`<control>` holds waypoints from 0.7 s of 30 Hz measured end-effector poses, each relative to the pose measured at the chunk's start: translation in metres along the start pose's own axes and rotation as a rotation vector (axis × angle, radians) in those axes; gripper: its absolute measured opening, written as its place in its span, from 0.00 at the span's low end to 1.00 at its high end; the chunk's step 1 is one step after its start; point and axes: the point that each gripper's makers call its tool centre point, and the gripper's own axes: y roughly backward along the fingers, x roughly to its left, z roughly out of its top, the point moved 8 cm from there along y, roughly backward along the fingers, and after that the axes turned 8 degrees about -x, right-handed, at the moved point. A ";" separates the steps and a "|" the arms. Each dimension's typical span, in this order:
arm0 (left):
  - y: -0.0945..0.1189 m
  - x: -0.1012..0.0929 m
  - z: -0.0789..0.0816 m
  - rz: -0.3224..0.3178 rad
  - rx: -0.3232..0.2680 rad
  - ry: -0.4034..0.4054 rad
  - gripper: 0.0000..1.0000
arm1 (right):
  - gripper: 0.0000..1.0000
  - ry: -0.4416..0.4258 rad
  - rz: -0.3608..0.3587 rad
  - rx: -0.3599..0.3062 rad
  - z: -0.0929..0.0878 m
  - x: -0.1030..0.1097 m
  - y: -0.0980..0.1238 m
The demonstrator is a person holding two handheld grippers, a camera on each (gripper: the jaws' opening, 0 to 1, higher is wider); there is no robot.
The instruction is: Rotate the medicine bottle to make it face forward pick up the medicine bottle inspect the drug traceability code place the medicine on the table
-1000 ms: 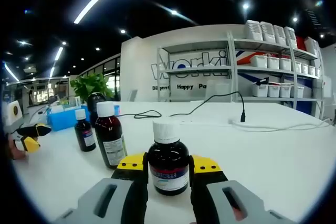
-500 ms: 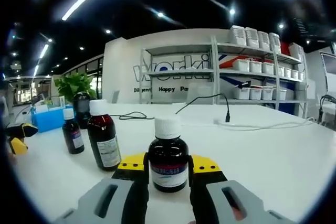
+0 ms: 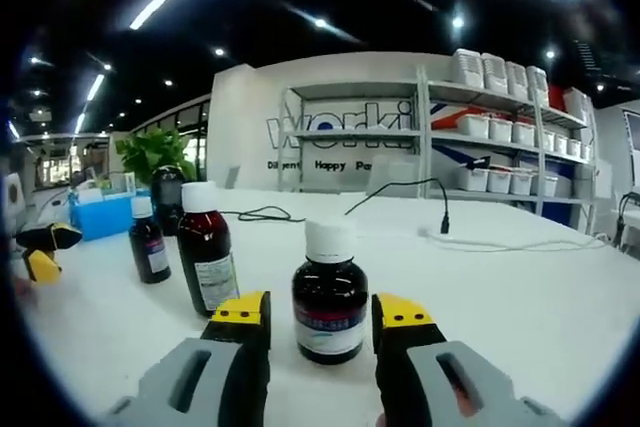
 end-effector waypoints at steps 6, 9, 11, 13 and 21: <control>0.000 0.000 0.000 -0.001 -0.002 -0.002 0.35 | 0.42 0.008 0.119 -0.062 0.021 -0.021 0.000; 0.000 0.001 0.000 0.001 -0.003 0.000 0.35 | 0.41 0.014 0.167 -0.047 0.019 -0.027 -0.006; 0.000 0.001 0.000 0.001 -0.001 -0.001 0.35 | 0.40 0.011 0.188 -0.023 0.014 -0.031 -0.011; -0.001 0.000 0.000 -0.001 0.002 -0.004 0.35 | 0.37 0.008 0.184 0.001 0.010 -0.032 -0.012; -0.001 0.000 0.000 0.000 0.003 -0.003 0.35 | 0.28 0.021 0.194 0.009 0.008 -0.019 -0.012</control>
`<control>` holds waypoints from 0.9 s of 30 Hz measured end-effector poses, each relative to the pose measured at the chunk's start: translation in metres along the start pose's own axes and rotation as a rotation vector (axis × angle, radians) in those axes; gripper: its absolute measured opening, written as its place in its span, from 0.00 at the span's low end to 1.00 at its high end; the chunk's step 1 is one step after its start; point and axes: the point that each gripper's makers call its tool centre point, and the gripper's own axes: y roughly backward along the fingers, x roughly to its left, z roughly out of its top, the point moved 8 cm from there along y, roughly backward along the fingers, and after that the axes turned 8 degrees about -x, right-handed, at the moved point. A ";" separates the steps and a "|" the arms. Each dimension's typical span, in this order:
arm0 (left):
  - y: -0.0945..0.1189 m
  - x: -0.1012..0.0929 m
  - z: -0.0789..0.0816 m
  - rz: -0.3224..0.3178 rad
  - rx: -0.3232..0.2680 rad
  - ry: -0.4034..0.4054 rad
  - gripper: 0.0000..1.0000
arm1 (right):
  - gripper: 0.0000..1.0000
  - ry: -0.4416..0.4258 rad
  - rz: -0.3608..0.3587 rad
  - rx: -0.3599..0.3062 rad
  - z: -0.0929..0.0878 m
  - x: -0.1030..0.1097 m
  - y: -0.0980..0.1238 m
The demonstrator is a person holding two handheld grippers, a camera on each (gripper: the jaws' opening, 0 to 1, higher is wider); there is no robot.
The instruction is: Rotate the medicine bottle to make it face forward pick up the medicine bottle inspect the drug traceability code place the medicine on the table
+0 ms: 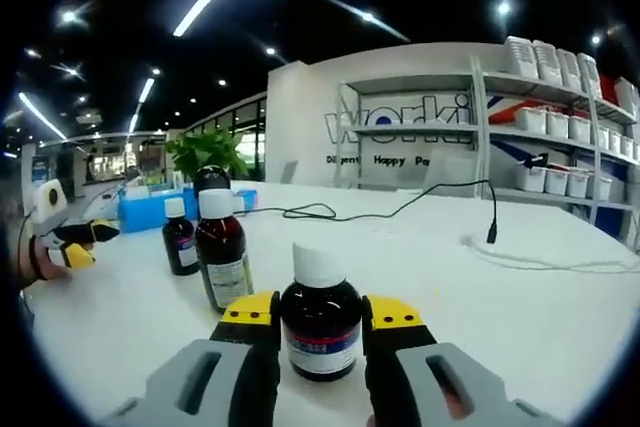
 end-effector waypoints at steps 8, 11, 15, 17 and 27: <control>0.000 0.000 0.000 0.000 0.000 -0.001 0.35 | 0.27 0.003 -0.074 0.001 0.000 0.001 -0.002; 0.000 0.001 0.000 0.001 0.000 -0.001 0.35 | 0.27 0.014 -0.085 -0.003 -0.001 0.002 -0.001; 0.000 0.000 0.000 0.001 0.000 -0.001 0.35 | 0.28 -0.004 -0.080 -0.016 -0.001 0.000 -0.003; 0.000 0.001 0.000 0.001 0.000 -0.001 0.35 | 0.28 0.003 -0.078 -0.018 -0.001 0.002 -0.002; 0.000 0.000 0.000 -0.002 0.000 0.002 0.35 | 0.35 0.018 -0.057 -0.087 0.006 0.004 0.006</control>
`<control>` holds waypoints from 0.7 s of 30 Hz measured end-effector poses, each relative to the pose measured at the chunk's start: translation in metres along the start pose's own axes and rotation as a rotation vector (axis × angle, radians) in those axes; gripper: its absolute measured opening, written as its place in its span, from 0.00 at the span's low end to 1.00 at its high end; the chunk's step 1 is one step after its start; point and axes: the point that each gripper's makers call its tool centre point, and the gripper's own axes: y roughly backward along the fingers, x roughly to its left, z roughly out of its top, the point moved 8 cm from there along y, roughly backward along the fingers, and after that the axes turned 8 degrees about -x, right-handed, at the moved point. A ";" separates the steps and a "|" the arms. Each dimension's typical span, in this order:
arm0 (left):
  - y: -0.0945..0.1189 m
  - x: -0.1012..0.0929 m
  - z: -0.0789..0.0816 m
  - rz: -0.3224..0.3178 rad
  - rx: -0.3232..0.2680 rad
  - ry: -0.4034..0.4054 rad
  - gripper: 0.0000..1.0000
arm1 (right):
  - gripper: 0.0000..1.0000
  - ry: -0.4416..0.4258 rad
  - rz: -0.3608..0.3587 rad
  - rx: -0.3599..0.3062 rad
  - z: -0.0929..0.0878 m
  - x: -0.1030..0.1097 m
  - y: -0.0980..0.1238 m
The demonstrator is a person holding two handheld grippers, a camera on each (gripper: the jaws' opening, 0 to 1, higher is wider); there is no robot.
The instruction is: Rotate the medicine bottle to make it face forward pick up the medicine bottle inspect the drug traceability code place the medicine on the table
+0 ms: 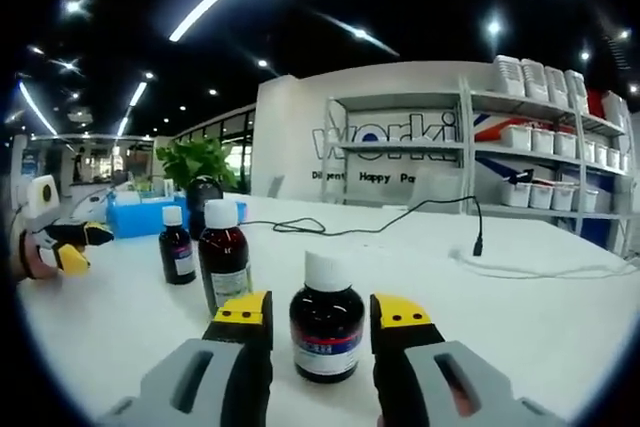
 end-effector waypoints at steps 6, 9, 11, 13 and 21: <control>0.000 0.001 0.000 0.004 0.005 -0.005 0.35 | 0.45 -0.001 -0.040 -0.046 0.007 -0.005 0.001; 0.000 0.001 0.000 0.003 0.004 -0.004 0.35 | 0.44 0.011 -0.061 -0.061 0.014 -0.008 0.004; 0.000 0.001 -0.001 0.000 0.006 -0.006 0.35 | 0.44 -0.005 -0.066 -0.079 0.020 -0.010 0.006; 0.000 0.001 -0.001 -0.002 0.006 -0.005 0.35 | 0.44 -0.010 -0.073 -0.094 0.029 -0.012 0.011; 0.001 0.000 0.000 0.003 0.007 -0.004 0.35 | 0.44 -0.015 -0.043 -0.161 0.061 0.008 0.008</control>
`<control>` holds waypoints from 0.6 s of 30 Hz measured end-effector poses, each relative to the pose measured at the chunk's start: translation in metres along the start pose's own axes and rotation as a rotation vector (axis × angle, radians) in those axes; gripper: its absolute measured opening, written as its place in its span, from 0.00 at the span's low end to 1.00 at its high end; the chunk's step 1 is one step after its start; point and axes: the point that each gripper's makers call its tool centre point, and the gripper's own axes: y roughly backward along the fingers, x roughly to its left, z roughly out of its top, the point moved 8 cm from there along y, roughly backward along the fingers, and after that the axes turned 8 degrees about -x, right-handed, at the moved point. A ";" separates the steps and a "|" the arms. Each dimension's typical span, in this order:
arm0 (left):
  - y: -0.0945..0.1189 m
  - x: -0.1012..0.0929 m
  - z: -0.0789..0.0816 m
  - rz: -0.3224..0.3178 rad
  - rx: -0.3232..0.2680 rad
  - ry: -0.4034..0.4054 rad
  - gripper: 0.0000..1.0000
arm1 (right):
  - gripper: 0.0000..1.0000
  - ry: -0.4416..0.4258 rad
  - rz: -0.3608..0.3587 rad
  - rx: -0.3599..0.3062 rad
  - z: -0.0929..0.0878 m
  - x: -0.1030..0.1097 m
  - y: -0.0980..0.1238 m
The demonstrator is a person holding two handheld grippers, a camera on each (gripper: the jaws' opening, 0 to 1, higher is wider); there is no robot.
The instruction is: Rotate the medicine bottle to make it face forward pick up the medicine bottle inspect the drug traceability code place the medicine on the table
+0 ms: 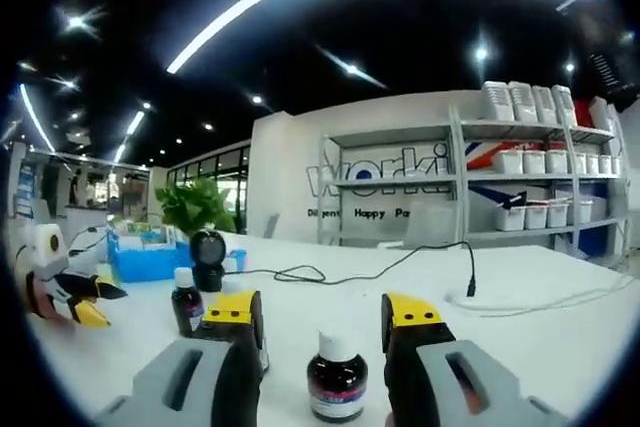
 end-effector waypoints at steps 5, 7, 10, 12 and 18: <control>0.000 -0.001 0.000 -0.003 0.002 -0.004 0.35 | 0.44 0.013 0.015 0.002 0.014 0.010 -0.001; 0.000 -0.001 0.000 -0.002 0.001 -0.004 0.35 | 0.44 0.016 0.017 0.004 0.018 0.011 0.000; 0.001 -0.001 0.001 0.001 -0.002 -0.001 0.35 | 0.44 0.002 0.025 -0.003 0.023 0.013 0.002; 0.000 -0.001 0.001 -0.001 -0.001 -0.002 0.35 | 0.44 0.007 0.028 -0.013 0.030 0.014 0.006; 0.000 -0.001 0.001 0.000 -0.007 0.001 0.35 | 0.43 0.007 0.034 -0.036 0.041 0.016 0.026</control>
